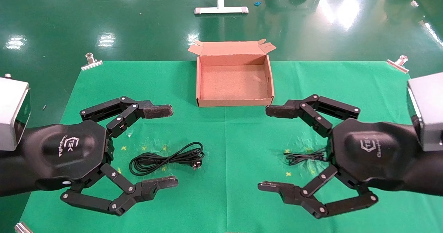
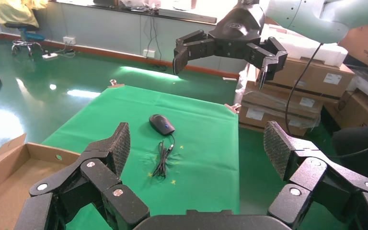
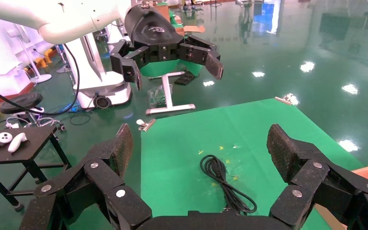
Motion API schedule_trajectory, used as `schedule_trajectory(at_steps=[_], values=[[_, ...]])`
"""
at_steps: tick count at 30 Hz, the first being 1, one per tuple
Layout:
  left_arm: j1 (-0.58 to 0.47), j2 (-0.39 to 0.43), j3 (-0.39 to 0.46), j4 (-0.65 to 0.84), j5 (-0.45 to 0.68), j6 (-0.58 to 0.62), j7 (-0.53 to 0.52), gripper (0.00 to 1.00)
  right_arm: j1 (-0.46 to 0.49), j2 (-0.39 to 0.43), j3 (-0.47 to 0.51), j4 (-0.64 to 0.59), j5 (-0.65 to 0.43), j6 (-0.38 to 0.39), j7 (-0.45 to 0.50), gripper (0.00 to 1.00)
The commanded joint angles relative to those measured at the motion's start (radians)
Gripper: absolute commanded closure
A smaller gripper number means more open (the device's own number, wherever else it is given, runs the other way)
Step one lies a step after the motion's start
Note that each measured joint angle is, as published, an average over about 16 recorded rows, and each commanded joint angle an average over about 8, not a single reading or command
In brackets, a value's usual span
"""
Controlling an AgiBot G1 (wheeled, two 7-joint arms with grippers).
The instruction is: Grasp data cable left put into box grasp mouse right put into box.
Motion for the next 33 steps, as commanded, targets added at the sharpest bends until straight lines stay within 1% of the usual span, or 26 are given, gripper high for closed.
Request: schedule_trajectory(at_steps=[1,29,31,33], values=[[0.0,0.0,0.0,0.0,0.0,0.0,0.0,0.0,0.0,0.0,0.0,0.0,0.0,0.0,0.0,0.0],[0.0,0.0,0.0,0.0,0.0,0.0,0.0,0.0,0.0,0.001,0.0,0.001,-0.002,-0.001,-0.001,0.0],[-0.002,-0.006,0.003,-0.004,0.011,0.004,0.003,0.0,0.0,0.006,-0.002,0.005,-0.015,-0.002,-0.008,0.0],[-0.011,-0.019,0.015,-0.015,0.046,0.012,-0.002,0.0,-0.002,0.015,-0.007,0.011,-0.043,0.001,-0.021,0.0]])
